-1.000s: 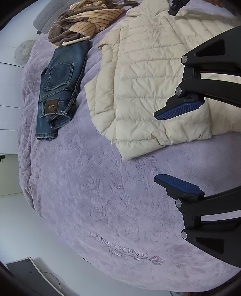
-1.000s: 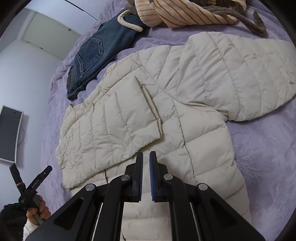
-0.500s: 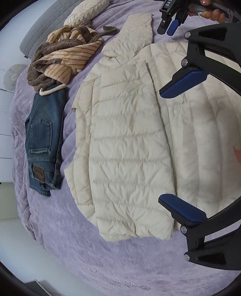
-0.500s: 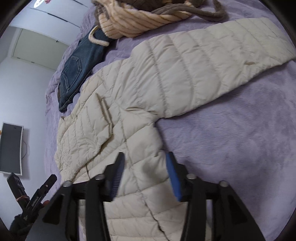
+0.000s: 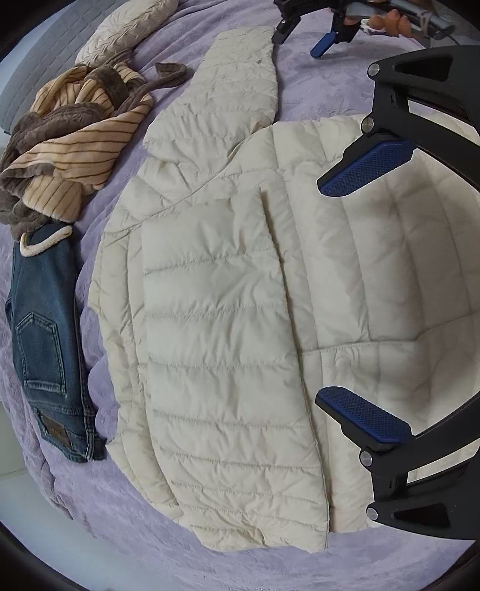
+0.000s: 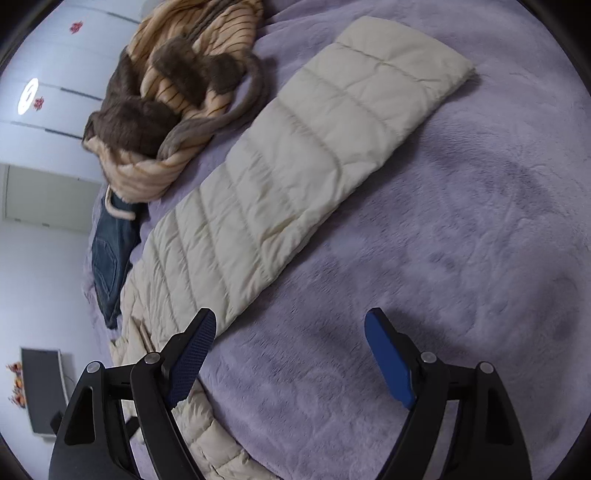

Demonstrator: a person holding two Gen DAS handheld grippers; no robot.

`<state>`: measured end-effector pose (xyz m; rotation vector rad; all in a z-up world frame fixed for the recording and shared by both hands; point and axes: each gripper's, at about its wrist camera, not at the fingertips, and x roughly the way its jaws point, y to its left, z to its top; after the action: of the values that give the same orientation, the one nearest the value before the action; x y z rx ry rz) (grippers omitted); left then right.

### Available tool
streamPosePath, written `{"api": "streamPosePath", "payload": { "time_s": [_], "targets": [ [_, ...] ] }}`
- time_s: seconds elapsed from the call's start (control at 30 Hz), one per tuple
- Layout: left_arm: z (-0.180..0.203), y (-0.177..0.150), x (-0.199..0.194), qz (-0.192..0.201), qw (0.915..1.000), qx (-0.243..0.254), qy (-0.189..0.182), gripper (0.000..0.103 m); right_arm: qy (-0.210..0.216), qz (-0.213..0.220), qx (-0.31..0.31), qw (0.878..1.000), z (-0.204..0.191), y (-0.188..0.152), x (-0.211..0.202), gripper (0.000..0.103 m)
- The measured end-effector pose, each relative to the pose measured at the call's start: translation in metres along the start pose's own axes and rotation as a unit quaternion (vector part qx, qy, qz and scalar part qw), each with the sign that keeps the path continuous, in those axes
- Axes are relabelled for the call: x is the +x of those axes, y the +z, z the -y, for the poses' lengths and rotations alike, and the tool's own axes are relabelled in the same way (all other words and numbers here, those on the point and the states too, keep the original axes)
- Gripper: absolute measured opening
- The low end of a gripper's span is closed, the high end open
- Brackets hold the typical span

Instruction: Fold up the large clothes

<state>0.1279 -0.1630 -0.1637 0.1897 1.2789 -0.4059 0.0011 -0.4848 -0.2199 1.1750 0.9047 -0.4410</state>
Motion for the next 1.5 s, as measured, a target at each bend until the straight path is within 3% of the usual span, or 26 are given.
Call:
{"api": "streamPosePath", "payload": {
  "time_s": [0.13, 0.4, 0.7, 0.8, 0.87, 0.93, 1.17, 1.33, 1.5],
  "targets": [
    [0.016, -0.004, 0.003, -0.006, 1.0000, 0.007, -0.002, 0.103, 0.037, -0.001, 0.051, 0.998, 0.021, 0.027, 0.004, 0.085],
    [0.028, -0.005, 0.003, -0.011, 0.9999, 0.002, -0.010, 0.103, 0.099, 0.016, 0.083, 0.992, 0.024, 0.070, 0.016, 0.085],
    [0.013, -0.004, -0.001, -0.007, 0.9999, -0.011, 0.000, 0.103, 0.178, 0.021, 0.171, 0.969, 0.026, 0.093, 0.037, 0.085],
    [0.004, -0.004, -0.004, -0.005, 0.9998, -0.016, 0.004, 0.103, 0.191, 0.020, 0.188, 0.963, 0.025, 0.094, 0.039, 0.066],
    [-0.003, -0.005, -0.006, -0.002, 0.9998, -0.020, 0.005, 0.103, 0.200, 0.014, 0.196, 0.960, 0.024, 0.094, 0.041, 0.024],
    [-0.012, -0.005, -0.008, 0.002, 0.9997, -0.023, 0.008, 0.103, 0.214, 0.012, 0.203, 0.955, 0.022, 0.094, 0.041, 0.010],
    [-0.046, -0.004, -0.015, 0.012, 0.9988, -0.038, 0.030, 0.103, 0.233, 0.018, 0.123, 0.964, -0.032, 0.087, 0.022, 0.010],
    [-0.077, -0.003, -0.022, 0.022, 0.9975, -0.055, 0.038, 0.103, 0.231, 0.013, 0.014, 0.973, -0.104, 0.067, 0.013, 0.010],
    [-0.116, -0.004, -0.033, 0.039, 0.9949, -0.082, 0.043, 0.103, 0.214, 0.005, -0.123, 0.969, -0.189, 0.029, 0.013, 0.010]
  ]
}}
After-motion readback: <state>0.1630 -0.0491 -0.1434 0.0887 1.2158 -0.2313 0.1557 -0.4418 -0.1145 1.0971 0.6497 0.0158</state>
